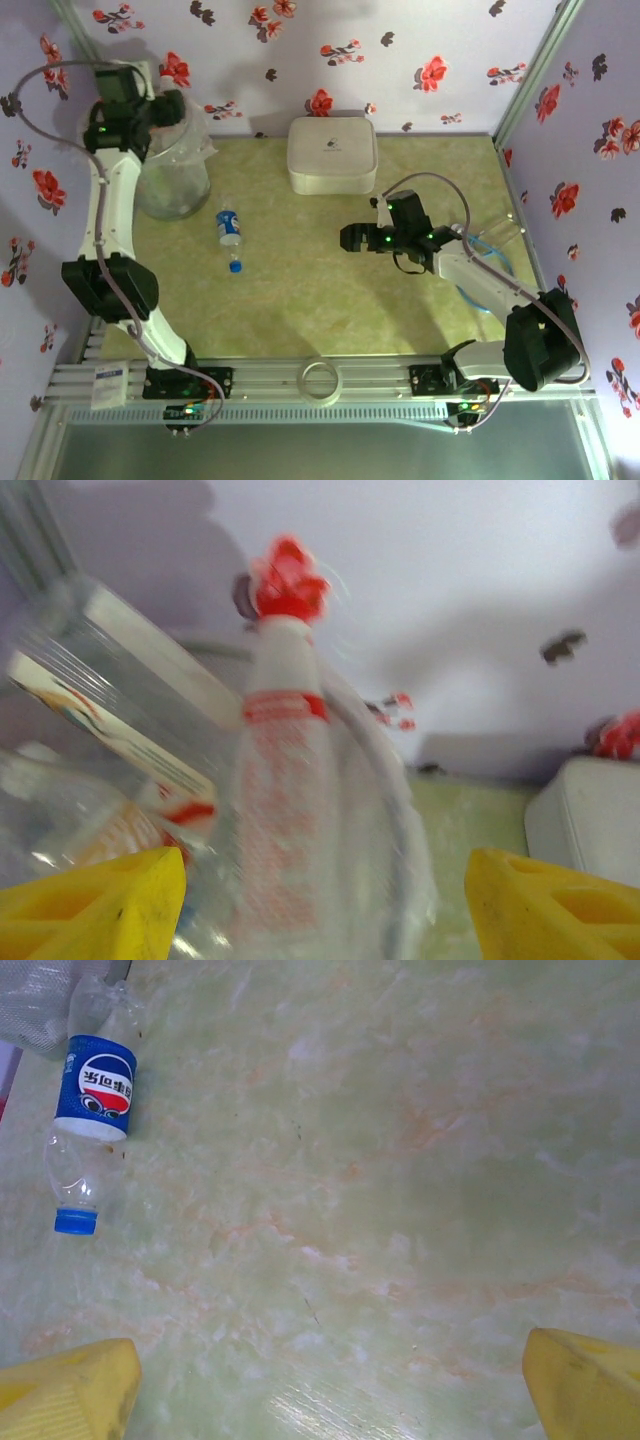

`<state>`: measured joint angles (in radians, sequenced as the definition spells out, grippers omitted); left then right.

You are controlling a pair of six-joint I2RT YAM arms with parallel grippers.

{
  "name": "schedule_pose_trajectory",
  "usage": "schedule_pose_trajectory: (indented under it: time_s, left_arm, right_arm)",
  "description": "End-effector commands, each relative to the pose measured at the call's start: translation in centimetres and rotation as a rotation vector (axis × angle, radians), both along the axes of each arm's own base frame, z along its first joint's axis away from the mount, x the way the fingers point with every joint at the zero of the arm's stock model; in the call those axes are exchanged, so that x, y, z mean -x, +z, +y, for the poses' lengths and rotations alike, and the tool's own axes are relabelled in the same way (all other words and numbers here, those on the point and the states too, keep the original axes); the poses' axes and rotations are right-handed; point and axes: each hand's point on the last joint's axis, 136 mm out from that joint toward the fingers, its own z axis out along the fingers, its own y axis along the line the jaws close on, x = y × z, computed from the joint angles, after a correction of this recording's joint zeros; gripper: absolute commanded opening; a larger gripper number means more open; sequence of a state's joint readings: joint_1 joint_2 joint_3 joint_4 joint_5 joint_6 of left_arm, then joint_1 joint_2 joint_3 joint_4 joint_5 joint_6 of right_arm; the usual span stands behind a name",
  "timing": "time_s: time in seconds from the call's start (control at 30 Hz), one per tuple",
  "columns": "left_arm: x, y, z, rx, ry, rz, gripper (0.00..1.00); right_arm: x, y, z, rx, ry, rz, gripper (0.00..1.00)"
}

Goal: Put the plastic bottles in the bin

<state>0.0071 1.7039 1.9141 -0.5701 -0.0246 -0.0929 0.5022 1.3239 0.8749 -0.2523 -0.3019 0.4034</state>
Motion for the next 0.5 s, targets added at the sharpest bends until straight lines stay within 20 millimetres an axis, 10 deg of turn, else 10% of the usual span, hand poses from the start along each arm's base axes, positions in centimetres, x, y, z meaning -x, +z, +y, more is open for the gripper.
schedule_pose_trajectory:
  time_s: [0.0, 0.17, 0.47]
  left_arm:
    - [4.8, 2.3, -2.8, -0.161, 0.001, -0.027, 0.75]
    - [11.3, -0.9, -7.6, -0.249, -0.037, 0.041, 0.78]
    - [17.4, -14.8, -12.0, -0.180, -0.062, 0.334, 0.91]
  right_arm:
    - [-0.6, 1.0, -0.5, 0.010, -0.042, -0.044, 0.99]
    - [-1.3, 1.0, -1.1, 0.007, -0.100, -0.059, 0.98]
    - [-2.2, 1.1, -1.8, 0.001, -0.172, -0.068, 0.98]
